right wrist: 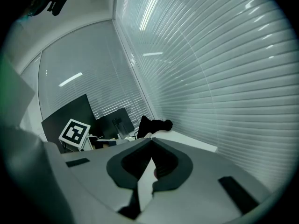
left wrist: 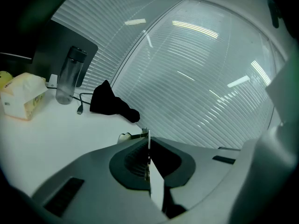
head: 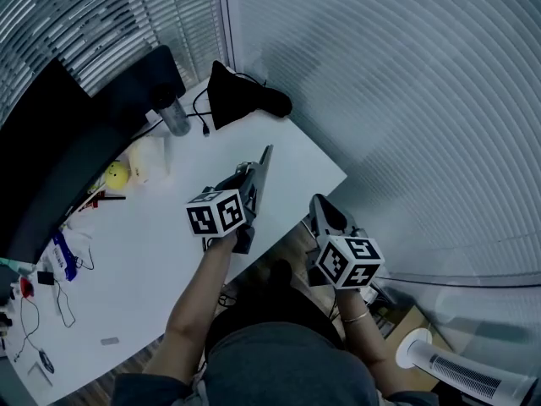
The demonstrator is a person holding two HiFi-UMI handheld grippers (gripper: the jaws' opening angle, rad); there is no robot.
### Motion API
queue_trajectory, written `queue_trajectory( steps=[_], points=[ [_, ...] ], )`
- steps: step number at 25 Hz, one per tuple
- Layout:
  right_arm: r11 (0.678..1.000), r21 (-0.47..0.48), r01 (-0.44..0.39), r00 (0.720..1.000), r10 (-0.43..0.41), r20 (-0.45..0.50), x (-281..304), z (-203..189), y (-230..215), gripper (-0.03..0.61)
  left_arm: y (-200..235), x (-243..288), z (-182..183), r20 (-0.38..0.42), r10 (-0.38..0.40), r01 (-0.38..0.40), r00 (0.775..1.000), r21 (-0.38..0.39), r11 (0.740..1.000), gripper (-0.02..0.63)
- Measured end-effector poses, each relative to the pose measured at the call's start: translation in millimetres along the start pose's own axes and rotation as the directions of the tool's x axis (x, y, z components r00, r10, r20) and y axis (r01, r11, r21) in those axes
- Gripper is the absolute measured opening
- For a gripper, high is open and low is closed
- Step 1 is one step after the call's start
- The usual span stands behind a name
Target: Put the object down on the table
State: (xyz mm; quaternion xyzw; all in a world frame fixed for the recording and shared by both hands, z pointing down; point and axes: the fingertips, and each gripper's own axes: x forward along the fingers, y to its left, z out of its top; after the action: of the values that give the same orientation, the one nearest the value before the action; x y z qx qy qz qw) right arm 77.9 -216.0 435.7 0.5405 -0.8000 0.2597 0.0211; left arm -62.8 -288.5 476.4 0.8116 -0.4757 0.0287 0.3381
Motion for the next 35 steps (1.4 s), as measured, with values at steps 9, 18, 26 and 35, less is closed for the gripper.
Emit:
queue_trajectory(
  steps=[9,18,26,35],
  points=[
    [1.000,0.001,-0.009,1.000,0.009,-0.020,14,8,-16,0.005,9,40,8,-0.003,0.026,-0.026,1.000,-0.062,0.998,0.023],
    [1.000,0.016,0.007,1.000,-0.007,-0.023,17,15,-40,0.005,22,77,12,-0.005,0.055,-0.055,0.998,-0.112,0.992,0.023],
    [0.999,0.035,0.030,0.999,-0.029,-0.024,13,17,-62,0.005,35,99,12,-0.007,0.093,-0.092,0.996,-0.168,0.981,0.023],
    [0.998,0.043,0.039,0.999,-0.037,-0.031,15,17,-72,0.005,45,117,16,-0.011,0.111,-0.111,0.994,-0.218,0.970,0.023]
  ],
)
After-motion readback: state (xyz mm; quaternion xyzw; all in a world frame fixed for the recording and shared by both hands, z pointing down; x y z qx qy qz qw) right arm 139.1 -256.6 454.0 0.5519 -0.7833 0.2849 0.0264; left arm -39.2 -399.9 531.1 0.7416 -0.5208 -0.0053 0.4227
